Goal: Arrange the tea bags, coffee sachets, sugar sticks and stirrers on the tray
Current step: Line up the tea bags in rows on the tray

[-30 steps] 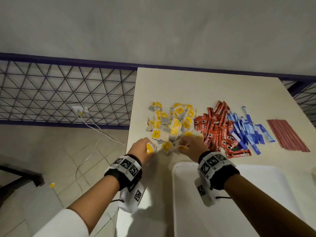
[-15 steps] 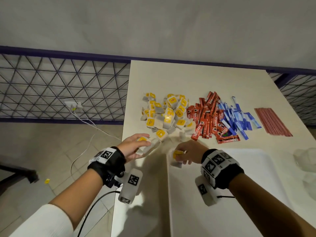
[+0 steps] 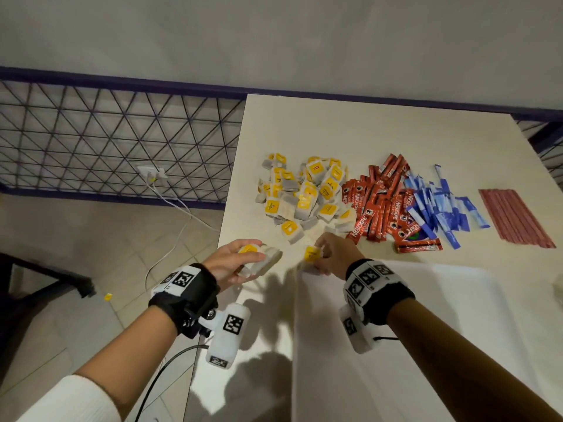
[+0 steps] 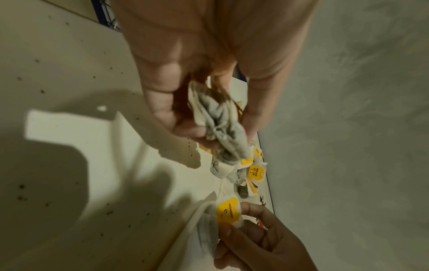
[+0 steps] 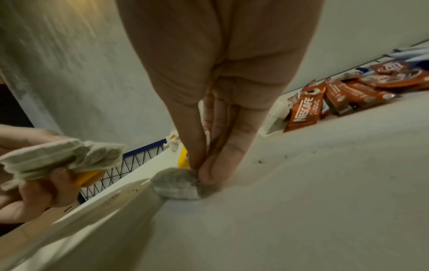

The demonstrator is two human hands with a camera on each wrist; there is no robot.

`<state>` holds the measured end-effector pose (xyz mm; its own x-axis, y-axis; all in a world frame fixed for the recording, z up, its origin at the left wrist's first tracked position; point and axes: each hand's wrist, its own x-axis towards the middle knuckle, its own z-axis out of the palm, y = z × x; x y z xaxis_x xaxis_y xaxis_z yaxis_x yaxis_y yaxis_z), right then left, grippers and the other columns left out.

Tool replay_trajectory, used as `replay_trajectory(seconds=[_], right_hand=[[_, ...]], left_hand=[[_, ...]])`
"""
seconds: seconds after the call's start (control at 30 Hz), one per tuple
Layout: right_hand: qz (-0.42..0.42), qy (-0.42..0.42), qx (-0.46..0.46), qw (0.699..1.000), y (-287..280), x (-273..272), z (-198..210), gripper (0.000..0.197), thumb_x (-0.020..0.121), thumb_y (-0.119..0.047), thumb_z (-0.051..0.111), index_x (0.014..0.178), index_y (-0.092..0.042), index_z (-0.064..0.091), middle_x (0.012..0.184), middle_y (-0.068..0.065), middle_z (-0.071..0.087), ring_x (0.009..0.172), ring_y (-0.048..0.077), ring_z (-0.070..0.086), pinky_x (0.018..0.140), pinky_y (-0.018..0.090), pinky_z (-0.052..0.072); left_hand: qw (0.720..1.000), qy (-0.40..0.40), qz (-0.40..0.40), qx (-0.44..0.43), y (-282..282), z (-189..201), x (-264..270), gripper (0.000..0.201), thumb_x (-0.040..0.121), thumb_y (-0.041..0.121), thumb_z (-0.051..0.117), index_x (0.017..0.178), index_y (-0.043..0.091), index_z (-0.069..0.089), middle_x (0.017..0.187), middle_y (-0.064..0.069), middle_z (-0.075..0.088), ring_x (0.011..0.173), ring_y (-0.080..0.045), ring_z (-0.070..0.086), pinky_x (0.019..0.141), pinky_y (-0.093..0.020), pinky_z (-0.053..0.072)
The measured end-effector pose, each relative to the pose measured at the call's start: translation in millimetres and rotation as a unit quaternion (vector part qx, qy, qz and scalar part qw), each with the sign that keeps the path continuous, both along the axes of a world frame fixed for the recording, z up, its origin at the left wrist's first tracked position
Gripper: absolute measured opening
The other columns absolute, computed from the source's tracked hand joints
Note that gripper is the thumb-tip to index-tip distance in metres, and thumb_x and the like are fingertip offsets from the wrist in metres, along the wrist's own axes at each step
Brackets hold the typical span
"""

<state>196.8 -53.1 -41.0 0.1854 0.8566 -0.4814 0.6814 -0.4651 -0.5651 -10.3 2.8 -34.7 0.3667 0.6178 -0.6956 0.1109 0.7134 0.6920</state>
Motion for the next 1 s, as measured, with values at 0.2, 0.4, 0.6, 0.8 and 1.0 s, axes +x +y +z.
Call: replay_trajectory(seconds=[0.2,0.4,0.6,0.8,1.0], right_hand=[[0.060,0.045,-0.028,0.997,-2,2,0,0.012,0.085,-0.022,0.064,0.092,-0.017,0.056,0.080,0.007,0.063,0.060,0.015,0.055,0.055,0.018,0.044],[0.103,-0.030,-0.009,0.994,-6,8,-1,0.023,0.092,-0.018,0.051,0.105,-0.003,0.062,0.109,0.019,0.062,0.104,0.030,0.056,0.073,0.026,0.034],[0.084,-0.045,0.015,0.995,-3,9,-6,0.027,0.092,-0.020,0.049,0.111,-0.004,0.061,0.098,0.013,0.050,0.099,0.029,0.051,0.081,0.030,0.036],[0.078,-0.049,-0.013,0.996,-2,15,-10,0.036,0.094,-0.028,0.049,0.127,-0.016,0.054,0.125,0.013,0.050,0.119,0.026,0.045,0.098,0.028,0.033],[0.089,-0.044,-0.021,0.995,1,16,-13,0.036,0.095,-0.031,0.046,0.129,-0.021,0.054,0.124,0.012,0.051,0.116,0.026,0.048,0.094,0.029,0.034]], left_hand=[[1.000,-0.006,0.017,-0.008,-7,-8,4,0.022,0.085,-0.005,0.056,0.095,0.014,0.059,0.067,-0.008,0.052,0.034,-0.013,0.043,0.031,-0.010,0.023],[1.000,0.016,0.011,0.012,-13,-11,19,0.020,0.085,-0.004,0.056,0.093,0.014,0.059,0.067,-0.011,0.051,0.033,-0.012,0.043,0.033,-0.010,0.020],[0.999,0.037,0.030,0.006,-18,-12,25,0.021,0.085,-0.003,0.057,0.090,0.017,0.060,0.069,-0.008,0.054,0.035,-0.009,0.046,0.033,-0.010,0.027],[0.999,0.038,0.025,-0.001,-20,-13,25,0.021,0.084,-0.002,0.059,0.087,0.019,0.062,0.061,0.002,0.063,0.042,-0.005,0.055,0.039,-0.013,0.043],[0.999,0.041,0.011,0.005,-17,-10,24,0.021,0.084,-0.001,0.061,0.086,0.021,0.063,0.070,0.000,0.063,0.056,-0.009,0.056,0.044,-0.015,0.047]])
